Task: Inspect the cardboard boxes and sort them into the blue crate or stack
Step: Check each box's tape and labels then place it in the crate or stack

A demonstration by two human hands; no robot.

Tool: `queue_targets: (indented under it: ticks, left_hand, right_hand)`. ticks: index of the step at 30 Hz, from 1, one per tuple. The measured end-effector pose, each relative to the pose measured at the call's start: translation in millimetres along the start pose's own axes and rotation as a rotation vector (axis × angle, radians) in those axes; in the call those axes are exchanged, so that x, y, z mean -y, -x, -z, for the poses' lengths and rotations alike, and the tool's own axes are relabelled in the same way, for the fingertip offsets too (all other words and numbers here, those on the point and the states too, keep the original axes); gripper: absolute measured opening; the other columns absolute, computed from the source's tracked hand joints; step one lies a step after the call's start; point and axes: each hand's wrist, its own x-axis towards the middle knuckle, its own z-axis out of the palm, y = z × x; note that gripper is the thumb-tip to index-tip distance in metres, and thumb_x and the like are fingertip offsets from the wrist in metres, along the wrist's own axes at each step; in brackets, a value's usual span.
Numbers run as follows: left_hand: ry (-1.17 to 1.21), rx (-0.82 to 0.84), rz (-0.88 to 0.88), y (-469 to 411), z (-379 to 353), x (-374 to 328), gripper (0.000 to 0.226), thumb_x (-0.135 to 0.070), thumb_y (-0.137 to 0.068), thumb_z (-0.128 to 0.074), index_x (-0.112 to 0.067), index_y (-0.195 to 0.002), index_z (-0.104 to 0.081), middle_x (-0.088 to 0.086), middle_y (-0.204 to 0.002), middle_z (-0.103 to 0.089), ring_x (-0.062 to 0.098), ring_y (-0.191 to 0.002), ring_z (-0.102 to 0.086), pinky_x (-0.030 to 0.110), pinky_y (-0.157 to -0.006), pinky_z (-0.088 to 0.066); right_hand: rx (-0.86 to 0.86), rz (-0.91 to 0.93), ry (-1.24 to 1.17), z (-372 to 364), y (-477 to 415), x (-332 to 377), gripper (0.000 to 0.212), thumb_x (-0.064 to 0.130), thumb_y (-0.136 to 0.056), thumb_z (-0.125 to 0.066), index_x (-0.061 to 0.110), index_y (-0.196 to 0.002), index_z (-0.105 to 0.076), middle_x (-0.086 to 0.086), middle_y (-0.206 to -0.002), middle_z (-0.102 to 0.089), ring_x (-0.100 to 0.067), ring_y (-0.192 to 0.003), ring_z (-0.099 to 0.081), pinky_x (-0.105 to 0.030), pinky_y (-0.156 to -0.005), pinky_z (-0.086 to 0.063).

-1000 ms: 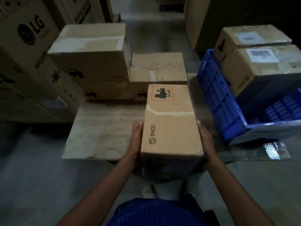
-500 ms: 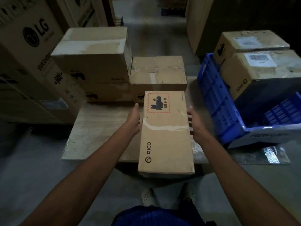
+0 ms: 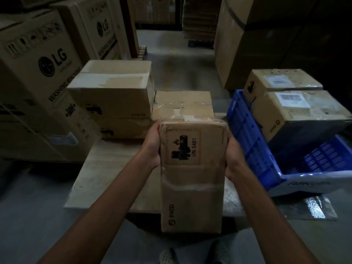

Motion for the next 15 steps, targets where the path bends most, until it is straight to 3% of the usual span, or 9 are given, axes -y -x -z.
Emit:
queue_targets:
  ticks: [2, 5, 7, 11, 15]
  left_hand:
    - [0.039, 0.030, -0.062, 4.4, 0.8, -7.5, 0.059, -0.058, -0.103, -0.029, -0.020, -0.119, -0.070, 0.011, -0.111, -0.075, 0.029, -0.106, -0.070, 0.046, -0.090, -0.052]
    - [0.075, 0.086, -0.144, 4.2, 6.1, -1.9, 0.053, -0.053, -0.104, -0.031, -0.019, -0.126, -0.066, 0.011, -0.122, -0.071, 0.029, -0.115, -0.067, 0.050, -0.102, -0.048]
    - [0.092, 0.140, -0.193, -1.5, 14.3, 14.2, 0.049, -0.043, -0.104, -0.037, -0.011, -0.133, -0.060, 0.016, -0.129, -0.066, 0.034, -0.121, -0.062, 0.052, -0.106, -0.044]
    - [0.061, 0.064, -0.237, -5.4, 29.0, 57.3, 0.055, -0.036, -0.090, -0.048, -0.013, -0.140, -0.048, 0.015, -0.128, -0.066, 0.030, -0.114, -0.066, 0.044, -0.088, -0.056]
    - [-0.120, -0.018, -0.201, -7.7, 34.6, 61.6, 0.039, -0.022, -0.104, -0.037, -0.014, -0.142, -0.045, 0.010, -0.126, -0.066, 0.023, -0.110, -0.068, 0.036, -0.085, -0.058]
  right_hand:
    - [-0.016, 0.027, -0.065, -4.5, 3.7, 7.3, 0.042, 0.051, -0.104, -0.038, 0.027, -0.108, -0.073, 0.000, -0.093, -0.079, -0.014, -0.086, -0.075, -0.033, -0.071, -0.059]
    - [0.000, 0.038, -0.163, -6.3, 2.9, 7.3, 0.049, 0.059, -0.100, -0.042, 0.026, -0.122, -0.071, -0.003, -0.114, -0.076, -0.022, -0.107, -0.072, -0.043, -0.091, -0.056]
    - [0.008, 0.018, -0.172, -6.4, 0.5, -0.9, 0.054, 0.059, -0.098, -0.045, 0.021, -0.130, -0.066, -0.006, -0.121, -0.073, -0.026, -0.112, -0.070, -0.047, -0.097, -0.053]
    - [-0.048, -0.074, -0.077, -7.9, -2.7, -29.7, 0.043, 0.041, -0.095, -0.062, 0.011, -0.125, -0.056, -0.016, -0.117, -0.072, -0.030, -0.099, -0.074, -0.049, -0.085, -0.059]
    - [-0.077, -0.102, 0.032, -3.4, -2.1, -32.1, 0.028, 0.031, -0.098, -0.062, 0.013, -0.119, -0.057, -0.012, -0.111, -0.074, -0.023, -0.089, -0.076, -0.035, -0.069, -0.059]
